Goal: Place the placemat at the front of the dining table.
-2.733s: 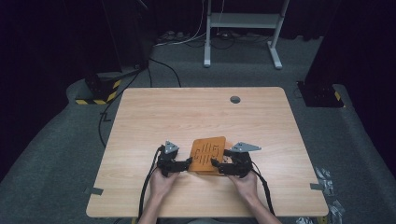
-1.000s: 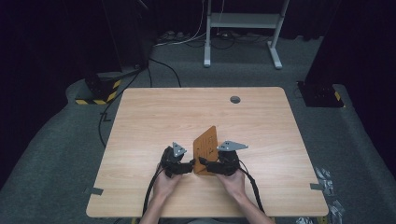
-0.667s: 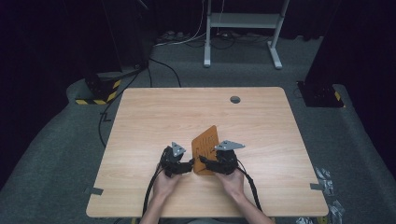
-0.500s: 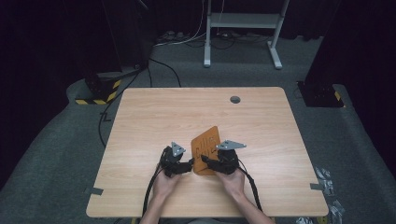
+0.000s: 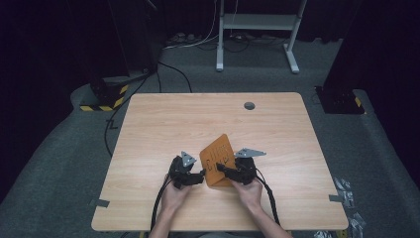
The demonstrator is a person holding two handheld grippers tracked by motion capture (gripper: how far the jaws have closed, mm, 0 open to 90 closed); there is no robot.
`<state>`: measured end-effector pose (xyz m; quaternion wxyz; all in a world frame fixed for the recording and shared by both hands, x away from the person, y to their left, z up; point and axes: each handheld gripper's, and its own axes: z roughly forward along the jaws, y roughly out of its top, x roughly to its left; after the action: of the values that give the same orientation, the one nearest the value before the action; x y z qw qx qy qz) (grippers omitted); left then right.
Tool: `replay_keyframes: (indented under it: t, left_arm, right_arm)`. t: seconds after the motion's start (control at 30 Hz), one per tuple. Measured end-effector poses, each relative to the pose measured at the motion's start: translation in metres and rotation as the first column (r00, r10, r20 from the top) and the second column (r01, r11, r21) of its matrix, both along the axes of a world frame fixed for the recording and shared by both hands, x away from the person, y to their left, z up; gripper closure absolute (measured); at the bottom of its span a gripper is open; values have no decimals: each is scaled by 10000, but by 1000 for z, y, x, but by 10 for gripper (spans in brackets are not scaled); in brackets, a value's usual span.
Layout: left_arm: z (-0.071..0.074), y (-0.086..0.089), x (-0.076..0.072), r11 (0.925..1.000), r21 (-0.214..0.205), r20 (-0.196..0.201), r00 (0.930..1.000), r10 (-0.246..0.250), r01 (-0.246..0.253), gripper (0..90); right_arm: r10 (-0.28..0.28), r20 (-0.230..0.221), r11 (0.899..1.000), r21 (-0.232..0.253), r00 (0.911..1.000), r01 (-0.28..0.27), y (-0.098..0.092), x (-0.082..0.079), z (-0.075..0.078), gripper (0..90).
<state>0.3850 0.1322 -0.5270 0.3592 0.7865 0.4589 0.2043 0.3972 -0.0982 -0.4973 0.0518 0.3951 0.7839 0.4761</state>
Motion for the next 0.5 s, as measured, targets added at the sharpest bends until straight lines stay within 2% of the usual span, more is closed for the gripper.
replay_keyframes:
  t: [0.17, 0.47, 0.5]
  left_arm:
    - [0, 4, -2, 9999, -51, -5, 9999, 122, -122, 276]
    - [2, 11, -5, 9971, -487, 165, 9981, 597, -588, 281]
    - [2, 12, -5, 9957, -633, 184, 9975, 684, -671, 281]
  right_arm:
    - [177, -203, 9995, 256, 9996, -172, -1, 0, 1, 735]
    - [529, -399, 9967, 631, 9978, -503, 0, -1, 4, 781]
    - [626, -337, 9959, 670, 9975, -602, 0, -1, 5, 794]
